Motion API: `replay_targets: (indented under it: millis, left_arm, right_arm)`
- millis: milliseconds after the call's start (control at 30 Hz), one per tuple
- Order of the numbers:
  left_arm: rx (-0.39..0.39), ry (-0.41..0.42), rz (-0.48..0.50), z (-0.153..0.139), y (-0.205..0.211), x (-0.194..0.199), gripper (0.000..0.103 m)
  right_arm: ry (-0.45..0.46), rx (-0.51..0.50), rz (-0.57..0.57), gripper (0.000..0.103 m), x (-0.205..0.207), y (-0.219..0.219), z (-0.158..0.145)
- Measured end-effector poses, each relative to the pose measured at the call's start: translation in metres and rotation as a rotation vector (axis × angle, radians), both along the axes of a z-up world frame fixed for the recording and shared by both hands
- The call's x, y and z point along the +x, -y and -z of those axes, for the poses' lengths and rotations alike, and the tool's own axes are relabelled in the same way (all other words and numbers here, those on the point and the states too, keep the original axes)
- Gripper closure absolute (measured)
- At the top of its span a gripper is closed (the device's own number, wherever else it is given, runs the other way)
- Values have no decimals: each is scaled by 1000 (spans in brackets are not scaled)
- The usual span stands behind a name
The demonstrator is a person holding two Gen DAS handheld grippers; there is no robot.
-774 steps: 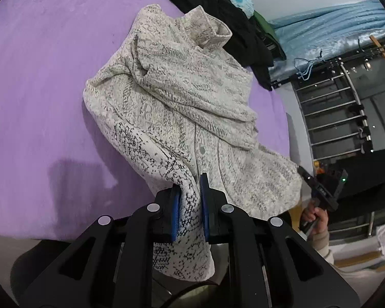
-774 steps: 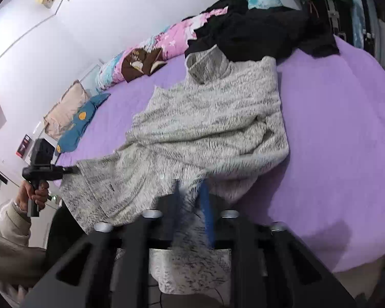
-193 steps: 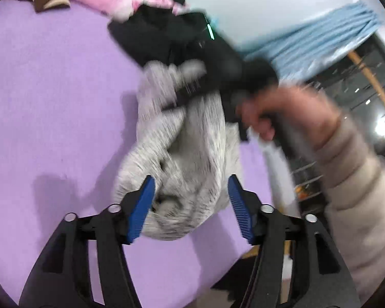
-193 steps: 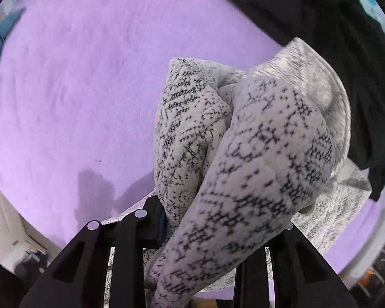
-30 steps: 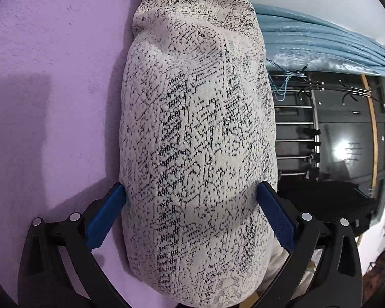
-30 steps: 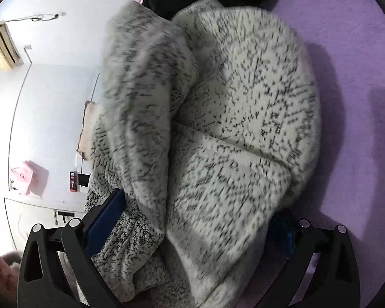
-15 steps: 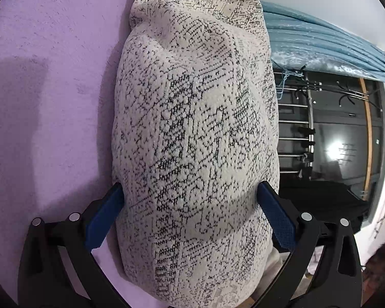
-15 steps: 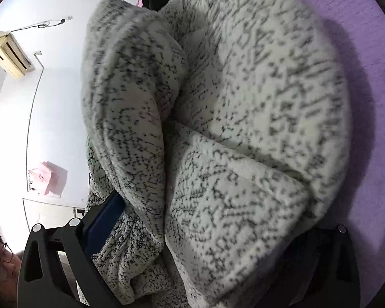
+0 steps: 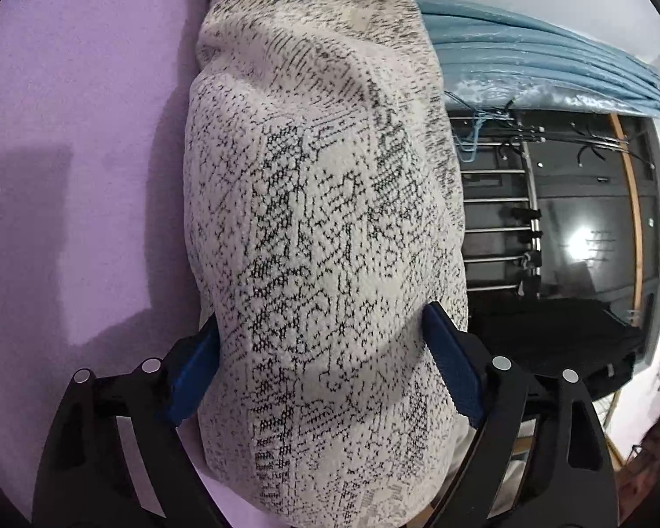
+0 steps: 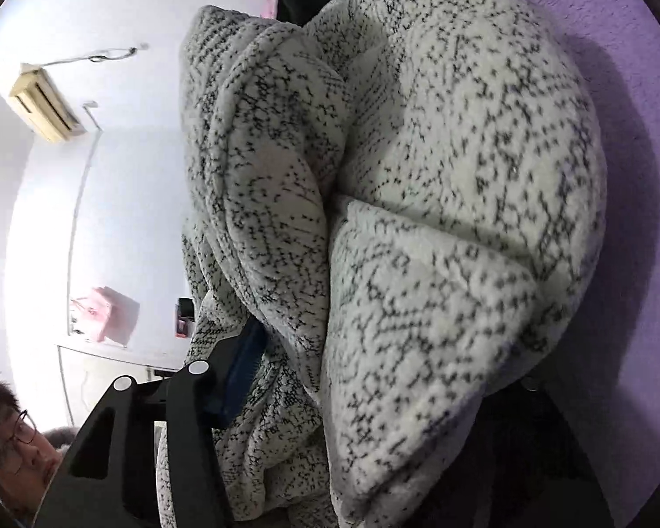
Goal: Fold large clothes
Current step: 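Clamp the bundle between both grippers and lift it off the bed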
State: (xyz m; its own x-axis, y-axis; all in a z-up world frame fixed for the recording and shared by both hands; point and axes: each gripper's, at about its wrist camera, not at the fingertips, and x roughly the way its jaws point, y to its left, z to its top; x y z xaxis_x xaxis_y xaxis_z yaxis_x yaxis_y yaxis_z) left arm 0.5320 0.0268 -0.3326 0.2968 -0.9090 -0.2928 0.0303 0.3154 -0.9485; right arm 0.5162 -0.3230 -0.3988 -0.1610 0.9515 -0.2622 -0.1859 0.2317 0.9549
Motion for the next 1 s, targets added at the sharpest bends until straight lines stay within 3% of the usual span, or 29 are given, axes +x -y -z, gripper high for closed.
replay_targets:
  millis: [233, 500, 800, 1000]
  left_arm:
    - [21, 41, 10, -30, 2, -19, 20]
    - [21, 112, -1, -81, -18, -70, 20]
    - [43, 198, -57, -145, -68, -152, 20]
    - [49, 227, -131, -174, -121, -205, 20]
  right_arm:
    - [30, 29, 8, 48, -16, 6, -21]
    - [92, 42, -29, 48, -44, -5, -75]
    - [186, 50, -101, 48, -89, -57, -150]
    - [227, 50, -166, 48, -94, -126, -189]
